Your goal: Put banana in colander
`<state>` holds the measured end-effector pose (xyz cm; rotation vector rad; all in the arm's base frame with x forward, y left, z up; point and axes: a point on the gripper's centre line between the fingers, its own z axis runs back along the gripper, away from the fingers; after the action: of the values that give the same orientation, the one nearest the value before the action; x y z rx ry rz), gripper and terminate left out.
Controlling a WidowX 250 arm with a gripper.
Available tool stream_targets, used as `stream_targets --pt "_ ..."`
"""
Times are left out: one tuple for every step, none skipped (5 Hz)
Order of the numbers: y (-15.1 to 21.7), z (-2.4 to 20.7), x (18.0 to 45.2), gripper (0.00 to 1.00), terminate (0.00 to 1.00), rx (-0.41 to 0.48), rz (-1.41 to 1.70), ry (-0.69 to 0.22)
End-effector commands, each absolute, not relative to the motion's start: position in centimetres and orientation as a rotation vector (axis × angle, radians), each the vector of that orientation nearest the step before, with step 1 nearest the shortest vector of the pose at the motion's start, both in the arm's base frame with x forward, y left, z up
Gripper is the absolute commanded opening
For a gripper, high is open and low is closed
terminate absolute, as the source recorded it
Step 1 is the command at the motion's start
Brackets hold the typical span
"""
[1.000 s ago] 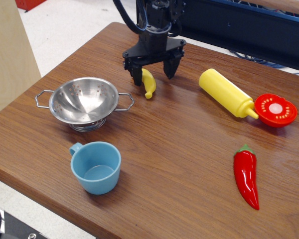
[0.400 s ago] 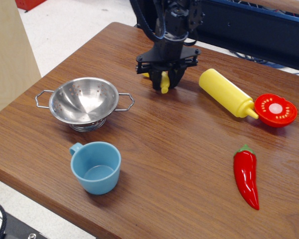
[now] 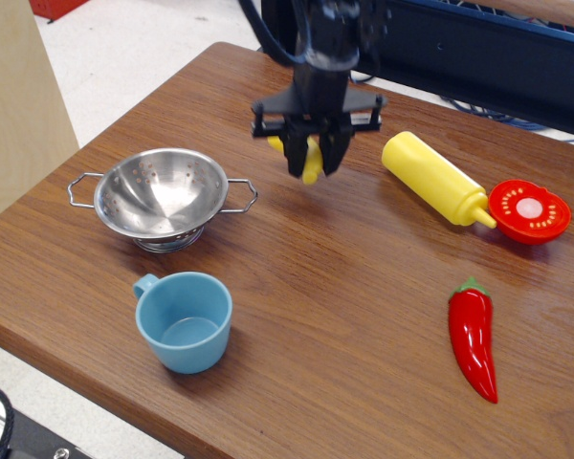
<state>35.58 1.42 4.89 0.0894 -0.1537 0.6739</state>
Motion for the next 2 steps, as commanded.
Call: stream_targets --pt "5.1 8.7 30.8 0.00 0.00 0.025 0.551 -0.209" --pt "7.7 8.7 29.5 0.00 0.00 0.069 0.508 -0.192"
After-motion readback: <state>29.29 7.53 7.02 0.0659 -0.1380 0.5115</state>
